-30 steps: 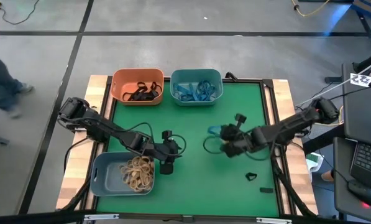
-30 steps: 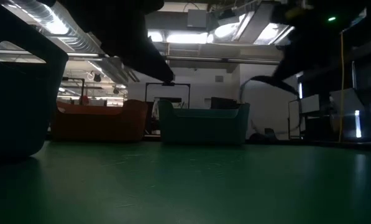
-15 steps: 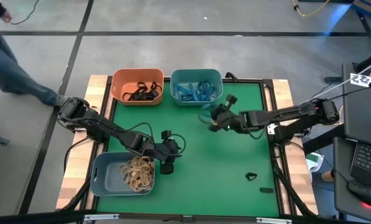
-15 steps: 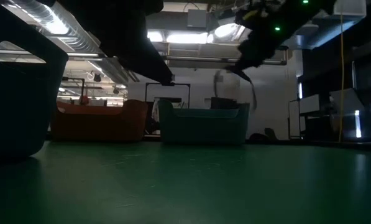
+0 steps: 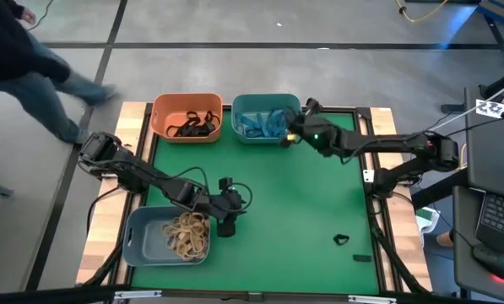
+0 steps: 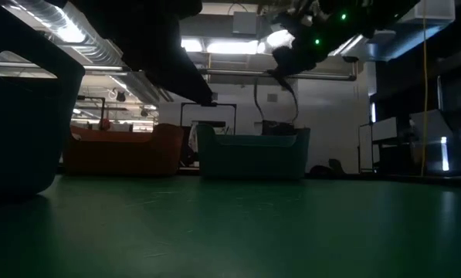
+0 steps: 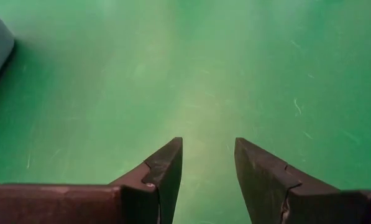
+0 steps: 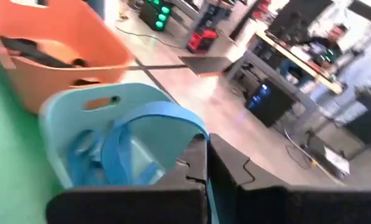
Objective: Sort rubber bands into baskets
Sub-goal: Put the blue rubber band into the green bin
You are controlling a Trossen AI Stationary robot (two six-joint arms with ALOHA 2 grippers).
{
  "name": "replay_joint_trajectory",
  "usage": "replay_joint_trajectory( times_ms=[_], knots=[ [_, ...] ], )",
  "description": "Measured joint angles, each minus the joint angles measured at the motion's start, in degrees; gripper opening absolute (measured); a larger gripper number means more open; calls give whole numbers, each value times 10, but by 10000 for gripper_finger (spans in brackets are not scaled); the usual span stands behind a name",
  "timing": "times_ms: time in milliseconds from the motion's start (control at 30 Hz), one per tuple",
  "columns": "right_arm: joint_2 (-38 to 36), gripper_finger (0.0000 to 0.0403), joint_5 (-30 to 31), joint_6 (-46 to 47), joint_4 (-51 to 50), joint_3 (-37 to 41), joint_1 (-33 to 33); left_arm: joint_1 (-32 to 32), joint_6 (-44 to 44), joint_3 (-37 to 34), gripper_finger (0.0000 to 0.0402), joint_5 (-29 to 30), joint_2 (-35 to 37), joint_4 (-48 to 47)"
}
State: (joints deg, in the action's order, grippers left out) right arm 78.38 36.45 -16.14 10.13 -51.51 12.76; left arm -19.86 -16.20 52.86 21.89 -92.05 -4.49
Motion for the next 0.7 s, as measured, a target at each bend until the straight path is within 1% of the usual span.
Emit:
replay_joint_trajectory(
  times_ms=[133, 333, 533, 700],
  knots=[
    [4, 7, -10, 15, -1, 0, 43, 0, 1, 0, 143, 0, 0, 0],
    [6, 7, -78, 44, -4, 0, 87, 0, 13, 0, 143, 0, 0, 0],
    [6, 7, -81, 55, -9, 0, 113, 0, 14, 0, 143, 0, 0, 0],
    [6, 7, -81, 53, -10, 0, 114, 0, 20, 0, 143, 0, 0, 0]
  ],
)
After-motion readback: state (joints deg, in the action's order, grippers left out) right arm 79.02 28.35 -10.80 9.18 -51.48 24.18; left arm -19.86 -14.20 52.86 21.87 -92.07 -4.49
